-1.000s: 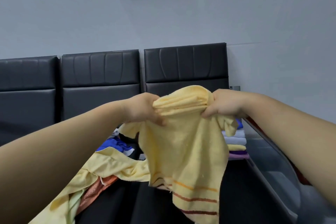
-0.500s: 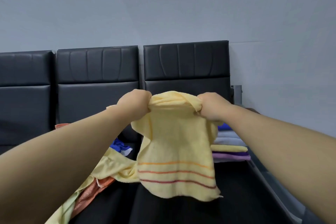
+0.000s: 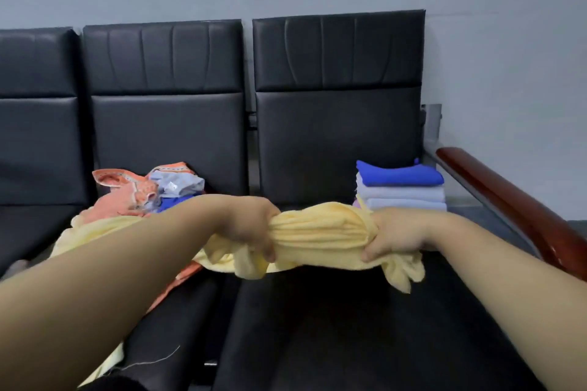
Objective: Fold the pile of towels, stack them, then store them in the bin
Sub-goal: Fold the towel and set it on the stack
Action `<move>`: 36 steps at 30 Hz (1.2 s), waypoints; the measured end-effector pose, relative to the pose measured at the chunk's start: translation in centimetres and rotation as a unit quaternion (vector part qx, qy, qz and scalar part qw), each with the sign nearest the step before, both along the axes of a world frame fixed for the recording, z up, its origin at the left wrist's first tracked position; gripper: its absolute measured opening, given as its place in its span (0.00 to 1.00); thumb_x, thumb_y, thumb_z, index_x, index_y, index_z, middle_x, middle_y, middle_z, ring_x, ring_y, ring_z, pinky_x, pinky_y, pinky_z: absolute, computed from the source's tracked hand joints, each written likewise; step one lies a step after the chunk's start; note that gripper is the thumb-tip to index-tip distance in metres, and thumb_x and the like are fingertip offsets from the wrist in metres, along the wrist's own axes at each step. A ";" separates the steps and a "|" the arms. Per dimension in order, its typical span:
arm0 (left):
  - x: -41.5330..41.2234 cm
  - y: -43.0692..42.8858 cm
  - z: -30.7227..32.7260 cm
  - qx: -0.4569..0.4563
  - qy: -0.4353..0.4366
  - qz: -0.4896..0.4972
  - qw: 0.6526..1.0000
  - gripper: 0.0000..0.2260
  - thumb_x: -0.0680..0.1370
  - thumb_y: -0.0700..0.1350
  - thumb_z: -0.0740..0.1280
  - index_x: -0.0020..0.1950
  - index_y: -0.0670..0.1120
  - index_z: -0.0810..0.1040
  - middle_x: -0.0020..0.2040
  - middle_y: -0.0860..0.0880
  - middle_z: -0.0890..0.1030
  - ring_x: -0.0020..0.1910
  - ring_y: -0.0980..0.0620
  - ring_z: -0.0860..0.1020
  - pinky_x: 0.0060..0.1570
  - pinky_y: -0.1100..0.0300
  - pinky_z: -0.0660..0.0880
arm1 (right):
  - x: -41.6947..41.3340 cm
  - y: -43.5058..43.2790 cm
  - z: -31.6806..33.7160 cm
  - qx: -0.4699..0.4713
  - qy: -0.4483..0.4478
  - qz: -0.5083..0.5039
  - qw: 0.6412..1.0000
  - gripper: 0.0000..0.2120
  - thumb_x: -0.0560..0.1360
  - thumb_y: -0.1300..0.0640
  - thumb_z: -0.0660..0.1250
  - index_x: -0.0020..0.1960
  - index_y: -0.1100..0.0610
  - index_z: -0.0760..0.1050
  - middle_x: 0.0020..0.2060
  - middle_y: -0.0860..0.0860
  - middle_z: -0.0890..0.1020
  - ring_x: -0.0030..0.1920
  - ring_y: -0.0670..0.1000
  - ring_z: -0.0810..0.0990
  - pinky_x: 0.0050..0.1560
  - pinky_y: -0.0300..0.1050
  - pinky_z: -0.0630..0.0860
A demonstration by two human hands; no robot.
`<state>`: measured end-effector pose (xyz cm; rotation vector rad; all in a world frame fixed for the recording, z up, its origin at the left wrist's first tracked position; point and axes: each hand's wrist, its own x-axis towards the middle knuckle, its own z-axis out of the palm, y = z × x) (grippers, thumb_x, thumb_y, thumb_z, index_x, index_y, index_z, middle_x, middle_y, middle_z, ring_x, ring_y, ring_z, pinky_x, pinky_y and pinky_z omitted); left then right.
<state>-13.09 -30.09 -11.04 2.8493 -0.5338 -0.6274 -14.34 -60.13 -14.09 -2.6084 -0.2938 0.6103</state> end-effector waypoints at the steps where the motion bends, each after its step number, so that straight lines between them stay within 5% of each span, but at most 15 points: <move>1: 0.2 0.0 -1.8 0.007 0.044 -0.007 0.999 0.19 0.61 0.55 0.79 0.48 0.54 0.81 0.44 0.54 0.85 0.48 0.50 0.84 0.55 0.48 0.81 | 0.0 -0.3 -2.2 -0.001 0.045 -0.010 0.999 0.21 0.65 0.45 0.81 0.56 0.44 0.83 0.49 0.42 0.87 0.53 0.48 0.85 0.60 0.50 0.82; 5: 1.0 0.6 -7.3 -0.020 0.096 0.016 0.995 0.26 0.60 0.61 0.78 0.52 0.50 0.79 0.45 0.55 0.80 0.48 0.51 0.79 0.52 0.53 0.77 | 0.3 -1.3 -8.6 0.010 0.086 -0.024 0.996 0.42 0.57 0.33 0.81 0.69 0.39 0.76 0.61 0.37 0.82 0.63 0.45 0.79 0.68 0.51 0.76; 8: 1.8 0.7 -11.3 -0.098 0.049 0.038 0.993 0.19 0.68 0.60 0.77 0.43 0.48 0.75 0.40 0.56 0.75 0.40 0.55 0.74 0.43 0.57 0.71 | 0.3 -1.1 -9.9 -0.037 0.071 0.007 0.997 0.34 0.62 0.33 0.74 0.66 0.39 0.77 0.58 0.38 0.81 0.59 0.44 0.79 0.65 0.50 0.76; 13: 2.7 -0.2 -14.3 -0.137 0.013 0.050 0.989 0.15 0.74 0.60 0.74 0.44 0.51 0.75 0.44 0.56 0.79 0.46 0.54 0.78 0.49 0.56 0.74 | 2.8 -1.5 -11.5 -0.028 0.002 -0.003 1.000 0.30 0.63 0.34 0.69 0.65 0.35 0.76 0.59 0.37 0.80 0.59 0.43 0.78 0.60 0.49 0.79; 16: 2.9 -1.1 -14.5 -0.115 0.028 0.044 0.992 0.15 0.75 0.61 0.72 0.51 0.51 0.78 0.51 0.55 0.81 0.53 0.52 0.78 0.55 0.56 0.74 | 3.5 -1.8 -13.2 -0.048 0.002 -0.016 0.999 0.28 0.62 0.34 0.64 0.61 0.37 0.77 0.57 0.38 0.79 0.59 0.45 0.78 0.60 0.49 0.78; 19: 2.8 -1.5 -13.7 -0.042 0.046 0.038 0.997 0.31 0.76 0.66 0.68 0.73 0.50 0.73 0.69 0.54 0.75 0.69 0.50 0.73 0.67 0.56 0.69 | 3.6 -1.3 -12.8 -0.058 0.022 -0.020 0.998 0.24 0.62 0.35 0.64 0.56 0.41 0.77 0.54 0.41 0.80 0.56 0.47 0.79 0.57 0.49 0.79; 21: 2.6 -1.2 -13.4 -0.011 0.069 0.039 0.997 0.38 0.75 0.68 0.67 0.78 0.48 0.67 0.75 0.53 0.71 0.73 0.50 0.69 0.70 0.56 0.66 | 3.1 -1.0 -12.4 -0.063 0.062 -0.009 0.996 0.19 0.66 0.39 0.67 0.54 0.45 0.76 0.51 0.42 0.80 0.53 0.47 0.80 0.54 0.48 0.80; 30: -0.8 -1.4 -12.7 0.048 0.176 0.001 0.983 0.31 0.76 0.66 0.68 0.73 0.50 0.73 0.69 0.56 0.75 0.69 0.51 0.73 0.71 0.53 0.68 | -0.7 -0.6 -11.2 -0.082 0.117 0.018 0.990 0.15 0.66 0.45 0.71 0.52 0.45 0.80 0.51 0.48 0.84 0.52 0.51 0.83 0.56 0.52 0.83; 36: -3.1 -1.5 -12.2 0.023 0.233 -0.020 0.972 0.20 0.73 0.66 0.71 0.60 0.57 0.80 0.59 0.60 0.82 0.60 0.57 0.80 0.67 0.55 0.73 | -3.5 -0.9 -10.3 -0.091 0.137 0.043 0.985 0.19 0.63 0.43 0.72 0.53 0.43 0.81 0.52 0.47 0.85 0.55 0.53 0.84 0.58 0.55 0.82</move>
